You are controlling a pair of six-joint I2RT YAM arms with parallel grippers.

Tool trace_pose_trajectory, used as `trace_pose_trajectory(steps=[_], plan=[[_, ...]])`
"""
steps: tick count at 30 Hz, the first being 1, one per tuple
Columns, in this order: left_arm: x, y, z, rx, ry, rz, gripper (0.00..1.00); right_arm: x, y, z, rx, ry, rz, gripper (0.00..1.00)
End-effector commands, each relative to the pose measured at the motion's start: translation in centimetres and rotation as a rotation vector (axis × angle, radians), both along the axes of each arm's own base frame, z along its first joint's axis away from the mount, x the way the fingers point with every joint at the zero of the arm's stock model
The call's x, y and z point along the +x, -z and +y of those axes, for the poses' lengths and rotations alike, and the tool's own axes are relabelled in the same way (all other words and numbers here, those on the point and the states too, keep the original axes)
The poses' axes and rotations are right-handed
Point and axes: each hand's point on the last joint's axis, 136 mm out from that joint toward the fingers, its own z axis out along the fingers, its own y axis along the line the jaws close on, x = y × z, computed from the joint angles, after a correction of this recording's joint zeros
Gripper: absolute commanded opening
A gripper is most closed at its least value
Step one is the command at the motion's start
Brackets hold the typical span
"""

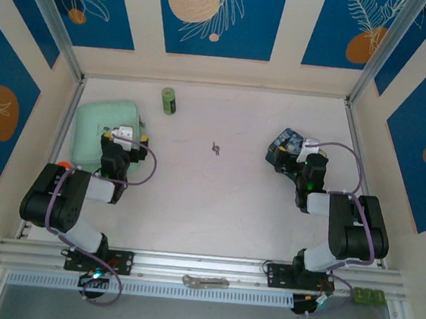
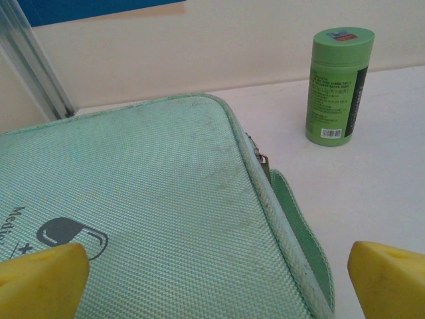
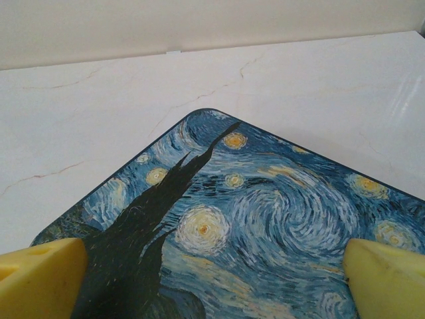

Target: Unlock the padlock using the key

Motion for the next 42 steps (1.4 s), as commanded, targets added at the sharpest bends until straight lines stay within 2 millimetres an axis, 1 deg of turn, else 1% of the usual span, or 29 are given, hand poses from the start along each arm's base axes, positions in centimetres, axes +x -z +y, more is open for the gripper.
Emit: trace_pose_trajectory(steps=[1, 6, 7, 8, 10, 12, 13, 15, 17, 18, 20, 21, 22, 23, 26, 28, 29, 32, 34, 35, 37, 38, 39, 40, 42], plan=[[-0.2, 2.2, 0.7, 0.004, -0.025, 0.085, 1.0, -0.2, 0.6, 0.3, 0.018, -0.016, 0.015, 0.99], [-0.2, 2.3, 1.3, -0.017, -0.04, 0.088, 1.0, -0.3, 0.5, 0.3, 0.014, -0.016, 0.011, 1.0], [-0.3, 2.1, 1.6, -0.012, -0.06, 0.079, 1.0, -0.2, 0.1, 0.1, 0.006, 0.004, -0.003, 0.98], [-0.5, 1.7, 1.8, -0.011, -0.076, 0.062, 1.0, -0.4, -0.6, 0.1, -0.014, 0.02, -0.014, 0.97], [-1.0, 0.5, 0.8, 0.014, -0.034, 0.041, 1.0, -1.0, -2.4, 0.7, -0.055, 0.019, -0.027, 0.97], [-1.3, -1.4, 0.1, 0.067, -0.036, 0.032, 1.0, -1.5, -4.7, 0.9, -0.081, 0.032, -0.046, 0.97], [-1.4, -2.6, -0.3, 0.085, -0.033, 0.04, 1.0, -1.6, -5.7, 0.9, -0.08, 0.047, -0.051, 0.97], [-1.3, -5.4, -0.3, 0.053, -0.055, 0.005, 1.0, -1.8, -6.8, 1.0, -0.067, 0.058, -0.03, 0.97], [-0.9, -8.3, -0.4, -0.04, -0.069, -0.042, 1.0, -2.0, -7.4, 2.4, -0.036, 0.021, 0.006, 0.94], [-0.8, -9.3, -0.7, -0.089, -0.064, -0.043, 1.0, -2.1, -7.7, 3.3, -0.024, -0.001, 0.022, 0.94], [-0.5, -10.7, -1.9, -0.204, -0.027, -0.013, 1.0, -2.6, -7.9, 6.4, -0.005, -0.094, 0.076, 0.91], [-0.4, -11.0, -2.6, -0.257, -0.007, 0.006, 1.0, -2.8, -8.0, 8.0, 0.005, -0.136, 0.108, 0.91], [-0.4, -11.1, -3.5, -0.316, 0.02, 0.028, 1.0, -3.0, -7.8, 9.7, 0.018, -0.174, 0.166, 0.9], [-0.4, -11.0, -4.4, -0.366, 0.053, 0.045, 1.0, -3.3, -7.4, 11.5, 0.028, -0.22, 0.227, 0.87], [-0.8, -10.2, -6.4, -0.508, 0.092, 0.1, 1.0, -4.2, -6.1, 17.2, 0.042, -0.398, 0.395, 0.71], [-1.2, -9.4, -7.3, -0.598, 0.097, 0.139, 1.0, -4.9, -4.5, 20.6, 0.035, -0.531, 0.503, 0.61], [-1.3, -9.0, -7.9, -0.646, 0.107, 0.159, 1.0, -5.1, -3.6, 22.0, 0.022, -0.572, 0.551, 0.59], [-1.9, -8.6, -9.5, -0.725, 0.153, 0.208, 1.0, -4.5, -1.0, 24.2, -0.021, -0.602, 0.664, 0.59], [-2.2, -8.4, -10.4, -0.738, 0.173, 0.233, 1.0, -3.7, 0.5, 25.0, -0.026, -0.579, 0.74, 0.58], [-2.4, -8.2, -10.9, -0.746, 0.181, 0.247, 1.0, -3.2, 1.2, 25.4, -0.025, -0.565, 0.778, 0.56], [-2.7, -7.7, -11.9, -0.76, 0.199, 0.269, 1.0, -2.4, 2.7, 26.0, -0.027, -0.546, 0.836, 0.55], [-2.9, -7.4, -12.4, -0.764, 0.21, 0.278, 1.0, -1.8, 3.1, 26.6, -0.035, -0.543, 0.847, 0.55], [-3.0, -7.1, -12.8, -0.77, 0.214, 0.286, 1.0, -1.4, 3.6, 26.8, -0.052, -0.532, 0.856, 0.55], [-3.1, -6.6, -13.2, -0.776, 0.218, 0.293, 1.0, -0.5, 4.2, 26.9, -0.091, -0.506, 0.858, 0.55], [-3.3, -5.8, -13.8, -0.792, 0.225, 0.31, 1.0, 0.8, 5.1, 26.6, -0.173, -0.449, 0.856, 0.55]])
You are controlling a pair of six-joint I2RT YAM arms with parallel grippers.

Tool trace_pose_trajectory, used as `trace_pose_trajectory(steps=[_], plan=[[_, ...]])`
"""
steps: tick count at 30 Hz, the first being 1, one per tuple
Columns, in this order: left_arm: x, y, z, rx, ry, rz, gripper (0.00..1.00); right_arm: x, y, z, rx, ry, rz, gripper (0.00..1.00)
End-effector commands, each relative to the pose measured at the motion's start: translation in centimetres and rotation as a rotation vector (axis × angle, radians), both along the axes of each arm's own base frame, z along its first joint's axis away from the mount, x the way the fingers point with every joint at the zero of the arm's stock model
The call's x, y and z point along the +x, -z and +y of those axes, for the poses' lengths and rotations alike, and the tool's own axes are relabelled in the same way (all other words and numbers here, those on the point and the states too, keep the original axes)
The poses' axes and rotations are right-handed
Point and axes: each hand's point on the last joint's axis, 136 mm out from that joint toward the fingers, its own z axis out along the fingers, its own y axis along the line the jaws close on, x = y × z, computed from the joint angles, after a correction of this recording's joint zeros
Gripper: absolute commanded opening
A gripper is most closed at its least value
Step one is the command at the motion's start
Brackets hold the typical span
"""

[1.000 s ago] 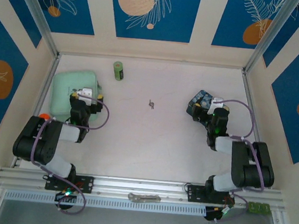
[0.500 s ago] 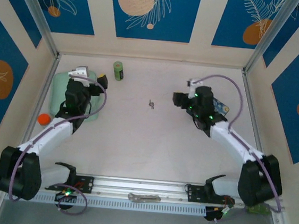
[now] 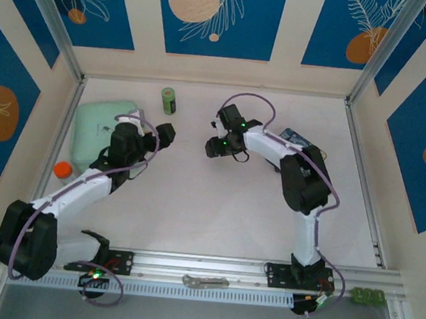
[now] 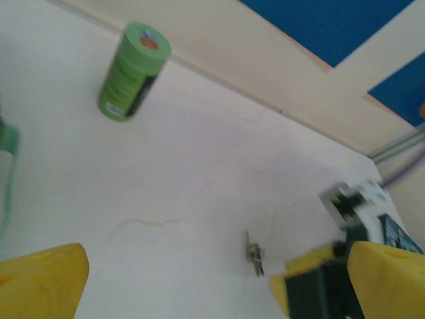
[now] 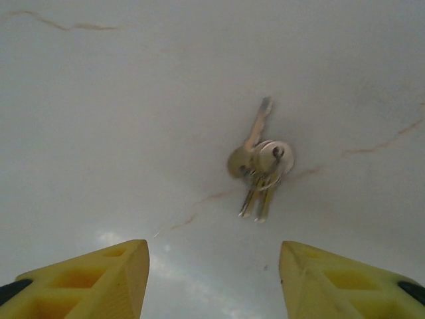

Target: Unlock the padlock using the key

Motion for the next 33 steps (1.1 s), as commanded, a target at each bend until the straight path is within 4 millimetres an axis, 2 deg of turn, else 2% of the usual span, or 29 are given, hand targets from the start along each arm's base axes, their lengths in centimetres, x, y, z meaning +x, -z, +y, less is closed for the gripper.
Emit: trace_pose_trajectory(steps=[1, 8, 12, 17, 27, 30, 33], plan=[[-0.6, 2.1, -1.4, -0.059, 0.033, 0.059, 1.0, 0.5, 0.7, -0.8, -0.147, 0.031, 0.014, 0.55], [-0.5, 2.7, -2.1, -0.049, 0.068, 0.066, 1.0, 2.3, 2.5, -0.9, -0.277, 0.038, -0.023, 0.55], [-0.6, 2.7, -1.7, -0.033, 0.055, 0.056, 1.0, 2.3, 3.8, -0.3, -0.303, 0.029, -0.014, 0.55], [-0.8, 2.7, -1.5, -0.03, 0.044, 0.054, 1.0, 2.6, 4.8, -0.6, -0.337, 0.052, -0.011, 0.5], [-0.7, 1.8, -1.9, -0.066, 0.059, 0.04, 1.0, 2.6, 4.6, -0.8, -0.273, 0.067, 0.013, 0.16], [-0.8, 1.6, -2.2, -0.083, 0.068, 0.037, 1.0, 2.1, 3.9, -0.7, -0.217, 0.059, 0.013, 0.08], [-1.0, 1.1, -2.8, -0.119, 0.091, 0.034, 1.0, 1.1, 2.4, -0.3, -0.098, 0.021, 0.006, 0.0]])
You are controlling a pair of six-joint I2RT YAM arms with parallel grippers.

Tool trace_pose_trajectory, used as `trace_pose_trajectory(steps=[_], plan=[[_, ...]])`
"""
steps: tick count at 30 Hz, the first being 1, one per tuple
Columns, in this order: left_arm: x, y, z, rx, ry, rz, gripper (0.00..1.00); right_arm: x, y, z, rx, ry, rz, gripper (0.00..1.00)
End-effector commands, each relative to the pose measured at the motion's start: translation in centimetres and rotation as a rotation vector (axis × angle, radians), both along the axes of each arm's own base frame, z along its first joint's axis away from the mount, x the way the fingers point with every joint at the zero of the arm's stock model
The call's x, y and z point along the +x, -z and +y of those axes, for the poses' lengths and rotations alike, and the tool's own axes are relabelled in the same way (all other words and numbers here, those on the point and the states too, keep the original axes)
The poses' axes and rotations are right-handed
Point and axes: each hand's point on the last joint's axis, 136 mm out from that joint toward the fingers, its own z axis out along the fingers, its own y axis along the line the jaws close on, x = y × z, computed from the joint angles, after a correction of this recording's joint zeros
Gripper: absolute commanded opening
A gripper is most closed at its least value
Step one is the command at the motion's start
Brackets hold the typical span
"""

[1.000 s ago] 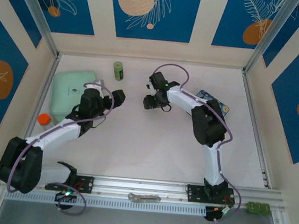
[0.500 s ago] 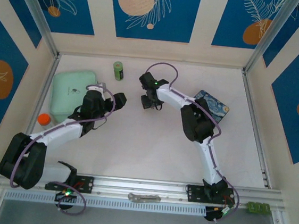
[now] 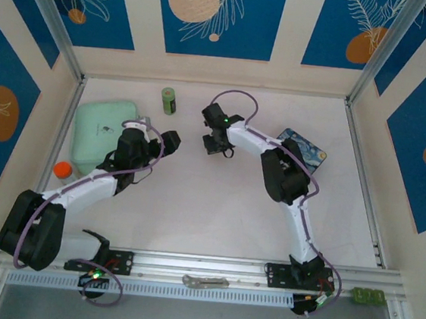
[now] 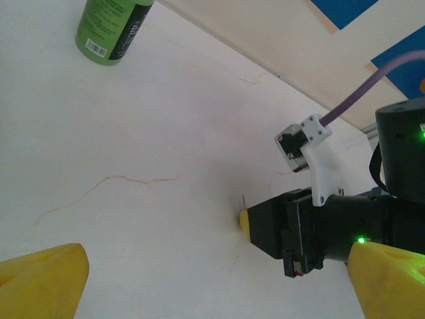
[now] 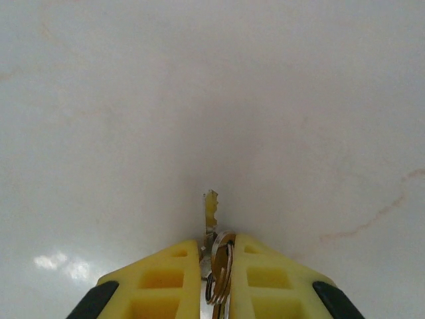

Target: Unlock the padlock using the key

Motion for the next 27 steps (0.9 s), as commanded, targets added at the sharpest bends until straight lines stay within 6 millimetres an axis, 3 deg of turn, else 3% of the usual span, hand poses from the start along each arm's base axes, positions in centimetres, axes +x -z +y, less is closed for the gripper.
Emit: trace_pose_trajectory(steps=[1, 7, 13, 16, 22, 27], plan=[[-0.5, -1.9, -1.5, -0.08, 0.05, -0.04, 1.0, -2.1, -1.3, -0.1, 0.143, -0.058, 0.04, 0.0], [-1.0, -4.5, -3.9, -0.168, 0.133, -0.102, 0.99, -6.7, -8.8, 0.8, 0.553, -0.262, -0.011, 0.0], [-2.0, -8.7, -7.3, -0.301, 0.266, -0.226, 0.93, -11.3, -13.6, 0.2, 0.817, -0.359, 0.04, 0.0], [-2.8, -10.3, -9.5, -0.363, 0.369, -0.269, 0.84, -12.8, -15.7, 0.5, 0.882, -0.407, 0.033, 0.0], [-3.5, -9.9, -13.0, -0.447, 0.502, -0.235, 0.69, -14.3, -18.8, 0.7, 0.913, -0.47, -0.031, 0.0], [-4.6, -9.8, -15.0, -0.467, 0.586, -0.236, 0.58, -14.6, -19.2, 0.6, 0.907, -0.473, -0.042, 0.0]])
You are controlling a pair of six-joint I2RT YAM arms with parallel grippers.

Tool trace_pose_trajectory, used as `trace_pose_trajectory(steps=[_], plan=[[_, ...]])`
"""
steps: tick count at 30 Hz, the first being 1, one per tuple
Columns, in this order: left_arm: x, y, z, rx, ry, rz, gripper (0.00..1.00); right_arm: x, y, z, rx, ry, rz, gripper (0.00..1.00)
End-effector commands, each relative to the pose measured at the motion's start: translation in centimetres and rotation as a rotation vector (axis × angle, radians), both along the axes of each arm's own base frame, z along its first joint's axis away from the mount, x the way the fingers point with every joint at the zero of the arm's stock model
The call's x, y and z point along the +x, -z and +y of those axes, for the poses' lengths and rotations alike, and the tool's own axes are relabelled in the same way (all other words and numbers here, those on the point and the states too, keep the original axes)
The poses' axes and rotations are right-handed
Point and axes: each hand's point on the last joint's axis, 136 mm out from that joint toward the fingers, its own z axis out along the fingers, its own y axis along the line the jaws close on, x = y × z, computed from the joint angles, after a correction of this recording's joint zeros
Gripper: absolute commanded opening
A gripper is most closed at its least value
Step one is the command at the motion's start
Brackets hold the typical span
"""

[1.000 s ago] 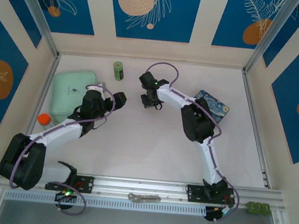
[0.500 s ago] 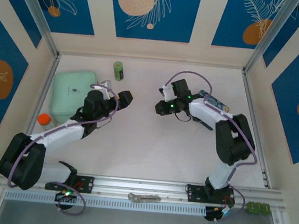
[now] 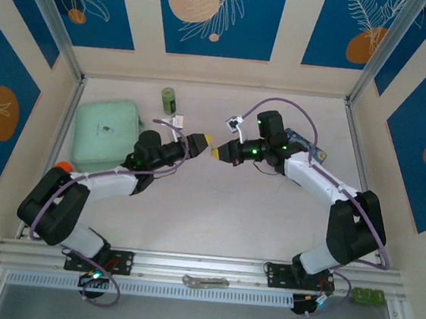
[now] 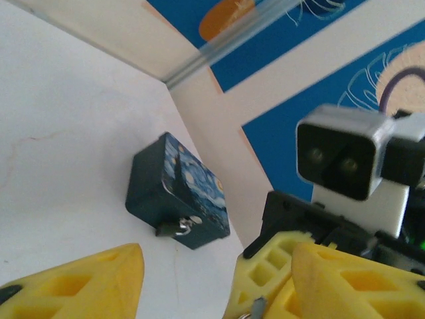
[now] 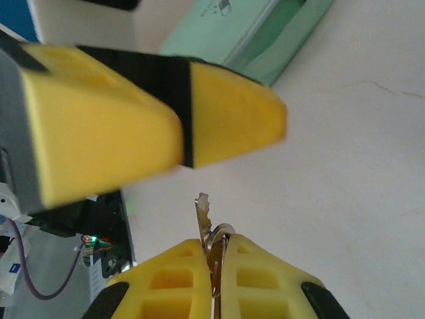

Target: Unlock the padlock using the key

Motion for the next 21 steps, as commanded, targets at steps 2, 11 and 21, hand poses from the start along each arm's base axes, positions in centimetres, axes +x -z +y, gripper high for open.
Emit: trace_pose_trajectory(steps=[2, 11, 21], plan=[[-1.7, -3.4, -2.2, -0.07, 0.116, -0.098, 0.56, -0.9, -0.9, 0.2, 0.035, -0.038, 0.001, 0.0], [-2.8, -3.2, -2.4, -0.042, 0.134, -0.102, 0.52, -0.5, -1.1, -0.3, 0.065, -0.026, 0.015, 0.0], [-2.5, -2.2, -1.7, 0.029, 0.077, -0.086, 0.41, -0.3, -0.2, -0.2, -0.016, 0.032, -0.018, 0.0]])
